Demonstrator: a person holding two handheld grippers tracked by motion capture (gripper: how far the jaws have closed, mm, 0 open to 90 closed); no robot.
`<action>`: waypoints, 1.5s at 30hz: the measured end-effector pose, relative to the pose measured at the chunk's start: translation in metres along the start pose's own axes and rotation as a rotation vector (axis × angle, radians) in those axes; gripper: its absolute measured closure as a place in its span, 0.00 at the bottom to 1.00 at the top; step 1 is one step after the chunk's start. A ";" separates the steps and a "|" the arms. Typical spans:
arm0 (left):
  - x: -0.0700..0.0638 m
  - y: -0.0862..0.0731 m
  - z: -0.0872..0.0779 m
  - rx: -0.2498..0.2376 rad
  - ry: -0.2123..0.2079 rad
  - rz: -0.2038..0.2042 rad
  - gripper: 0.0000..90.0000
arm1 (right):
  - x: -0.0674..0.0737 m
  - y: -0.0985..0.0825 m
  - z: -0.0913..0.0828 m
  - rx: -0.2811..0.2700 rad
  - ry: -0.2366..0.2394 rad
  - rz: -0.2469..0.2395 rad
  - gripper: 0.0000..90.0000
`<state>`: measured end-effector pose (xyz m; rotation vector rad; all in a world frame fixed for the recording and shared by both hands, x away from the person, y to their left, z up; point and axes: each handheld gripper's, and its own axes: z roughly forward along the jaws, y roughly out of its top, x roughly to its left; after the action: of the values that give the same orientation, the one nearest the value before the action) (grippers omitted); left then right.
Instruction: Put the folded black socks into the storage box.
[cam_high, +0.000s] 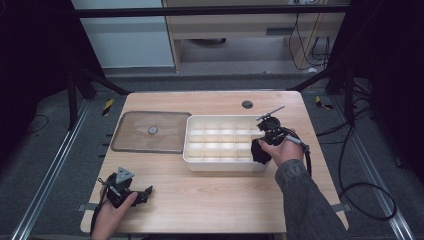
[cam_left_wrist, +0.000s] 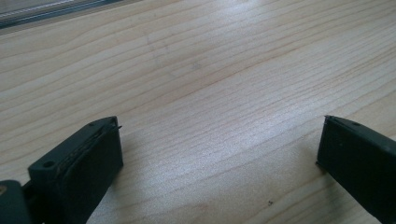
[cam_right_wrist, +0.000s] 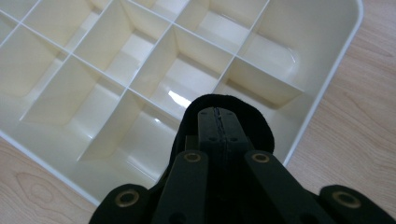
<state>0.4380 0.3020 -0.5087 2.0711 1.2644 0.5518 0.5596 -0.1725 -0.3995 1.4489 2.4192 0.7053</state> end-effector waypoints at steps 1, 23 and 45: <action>0.000 0.000 0.000 -0.003 -0.001 0.000 0.00 | 0.000 -0.001 0.001 0.001 0.000 0.004 1.00; 0.000 0.000 0.000 0.000 -0.001 -0.001 0.00 | -0.001 -0.015 0.008 0.012 0.012 0.015 1.00; 0.000 0.000 0.000 -0.003 -0.001 -0.001 0.00 | 0.004 -0.024 0.015 0.017 0.005 -0.004 1.00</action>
<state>0.4381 0.3019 -0.5089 2.0681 1.2635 0.5516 0.5459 -0.1742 -0.4241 1.4505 2.4368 0.6894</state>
